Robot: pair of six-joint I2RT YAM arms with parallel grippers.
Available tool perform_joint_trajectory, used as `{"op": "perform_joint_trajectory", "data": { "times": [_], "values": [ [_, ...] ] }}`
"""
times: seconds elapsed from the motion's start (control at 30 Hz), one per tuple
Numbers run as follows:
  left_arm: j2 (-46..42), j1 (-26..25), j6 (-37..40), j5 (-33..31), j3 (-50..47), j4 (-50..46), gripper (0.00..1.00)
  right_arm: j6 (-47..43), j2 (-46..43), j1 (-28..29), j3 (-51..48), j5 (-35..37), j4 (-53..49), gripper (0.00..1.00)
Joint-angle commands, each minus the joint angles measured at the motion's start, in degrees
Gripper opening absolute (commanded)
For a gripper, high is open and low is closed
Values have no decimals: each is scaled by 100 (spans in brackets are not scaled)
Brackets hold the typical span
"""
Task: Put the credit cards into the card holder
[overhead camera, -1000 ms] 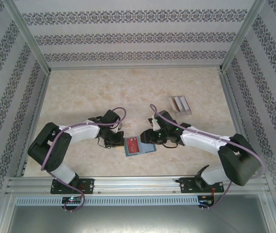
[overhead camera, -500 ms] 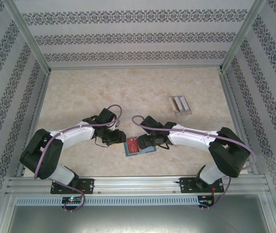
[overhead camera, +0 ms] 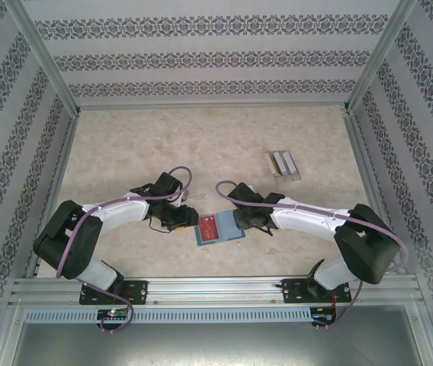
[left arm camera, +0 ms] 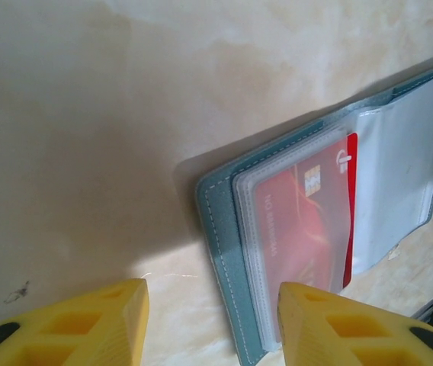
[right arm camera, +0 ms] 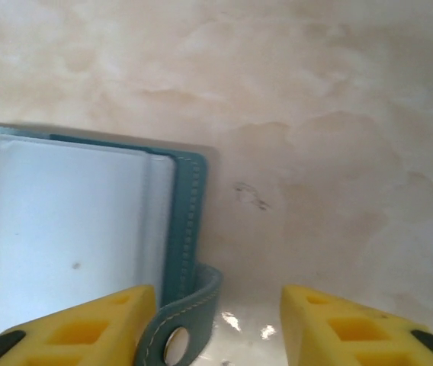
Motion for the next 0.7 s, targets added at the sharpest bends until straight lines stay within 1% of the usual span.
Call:
{"op": "perform_joint_trajectory", "data": {
  "times": [0.0,0.1,0.17,0.23,0.27,0.33,0.4,0.5,0.57,0.67],
  "values": [
    [109,23,-47,154,-64,318,49,50,-206,-155,-256,-352,240,33],
    [206,-20,-120,219,-53,445,51,106,-236,-344,-451,-989,606,24],
    [330,-90,-156,193,-51,573,55,84,-154,-449,-539,-1504,906,19],
    [497,-114,-152,231,12,575,56,115,-23,-470,-544,-1683,1000,11],
    [540,-119,-153,271,27,605,56,157,20,-469,-560,-1782,1077,9],
    [510,-135,-206,303,7,704,56,264,81,-469,-633,-2056,1326,8],
    [448,-137,-214,310,20,796,56,349,197,-472,-714,-2511,1743,8],
    [377,-140,-23,209,234,453,54,536,504,-446,-617,-3140,2114,6],
    [197,-143,-2,68,272,289,51,720,671,-384,-528,-3366,2318,6],
    [-77,-135,10,-174,328,66,51,894,781,-329,-509,-3412,2560,7]
  ]
}}
